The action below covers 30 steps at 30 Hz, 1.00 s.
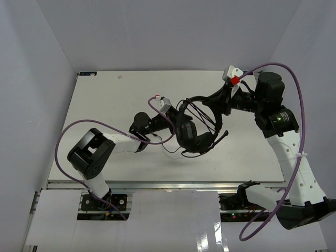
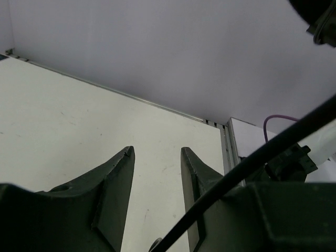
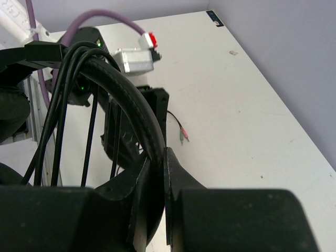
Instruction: Wrap the headphones
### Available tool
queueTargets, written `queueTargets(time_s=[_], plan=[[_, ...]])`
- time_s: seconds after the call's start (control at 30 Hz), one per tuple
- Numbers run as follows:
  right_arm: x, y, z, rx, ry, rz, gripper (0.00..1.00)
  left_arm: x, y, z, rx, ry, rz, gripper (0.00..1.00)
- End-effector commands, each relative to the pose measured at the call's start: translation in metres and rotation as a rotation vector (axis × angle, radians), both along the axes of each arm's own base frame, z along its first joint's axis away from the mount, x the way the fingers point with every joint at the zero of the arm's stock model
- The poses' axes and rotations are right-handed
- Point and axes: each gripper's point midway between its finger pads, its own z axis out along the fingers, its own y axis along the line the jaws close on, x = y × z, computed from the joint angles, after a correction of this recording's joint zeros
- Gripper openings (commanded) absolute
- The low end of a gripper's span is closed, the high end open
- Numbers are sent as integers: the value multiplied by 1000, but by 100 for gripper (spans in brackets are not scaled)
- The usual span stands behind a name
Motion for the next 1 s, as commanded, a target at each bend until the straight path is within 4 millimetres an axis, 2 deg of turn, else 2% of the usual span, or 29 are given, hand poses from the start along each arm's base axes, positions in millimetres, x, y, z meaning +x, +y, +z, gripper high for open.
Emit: queueTargets(time_s=[0.0, 0.2, 0.43, 0.57, 0.67, 0.9, 0.97], plan=[[6, -3, 34, 56, -59, -36, 8, -13, -19, 5, -47, -11, -76, 51], [17, -13, 41, 68, -65, -106, 8, -15, -27, -13, -39, 26, -86, 41], [37, -25, 56, 136, -23, -223, 8, -33, -27, -44, -30, 104, -79, 32], [50, -30, 67, 199, 22, -282, 8, -47, -41, -62, -27, 150, -95, 18], [58, -34, 73, 251, 69, -331, 8, -55, -53, -73, -36, 181, -110, 14], [80, -55, 82, 315, 105, -491, 8, -71, -73, -92, -41, 228, -131, 8], [87, -63, 85, 332, 101, -548, 8, -80, -80, -98, -34, 237, -151, 6]])
